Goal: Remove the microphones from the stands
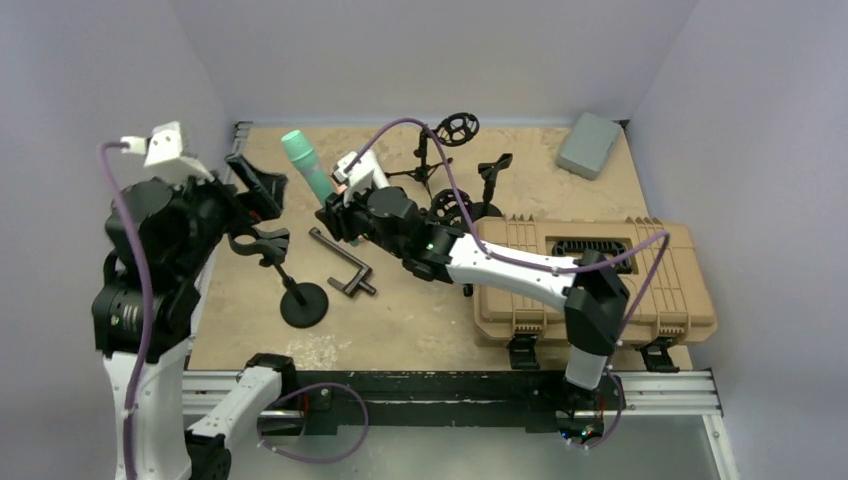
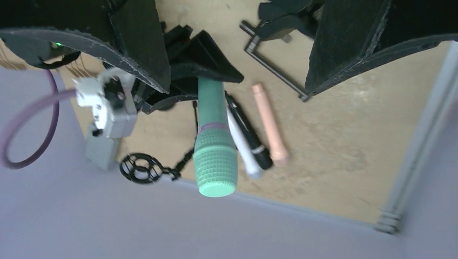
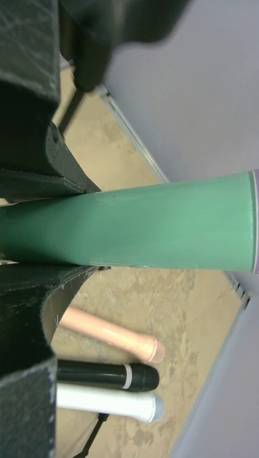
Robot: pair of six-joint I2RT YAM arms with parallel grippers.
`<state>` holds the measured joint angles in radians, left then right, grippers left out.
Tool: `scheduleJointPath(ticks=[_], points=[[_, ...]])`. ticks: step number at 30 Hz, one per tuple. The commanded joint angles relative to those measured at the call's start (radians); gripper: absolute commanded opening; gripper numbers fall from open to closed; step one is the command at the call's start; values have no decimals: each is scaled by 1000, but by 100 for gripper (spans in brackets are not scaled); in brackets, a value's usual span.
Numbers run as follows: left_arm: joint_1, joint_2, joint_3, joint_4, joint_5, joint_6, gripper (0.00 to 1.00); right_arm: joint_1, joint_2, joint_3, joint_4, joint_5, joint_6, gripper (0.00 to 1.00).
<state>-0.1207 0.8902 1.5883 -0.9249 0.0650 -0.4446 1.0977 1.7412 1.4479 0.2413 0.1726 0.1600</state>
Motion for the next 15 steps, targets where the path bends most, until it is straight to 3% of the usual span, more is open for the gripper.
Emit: scheduleJointPath(ticks=[1,6,15], points=[[-6,-110,-8,-12,-319,98,91,-31,135,203,-96,156,53,0],[-8,-186,-102,19,-289,120,89,-74,352,473,-235,223,51,0],[-34,-207,-110,-3,-235,130,86,-120,690,818,-348,171,-23,0]])
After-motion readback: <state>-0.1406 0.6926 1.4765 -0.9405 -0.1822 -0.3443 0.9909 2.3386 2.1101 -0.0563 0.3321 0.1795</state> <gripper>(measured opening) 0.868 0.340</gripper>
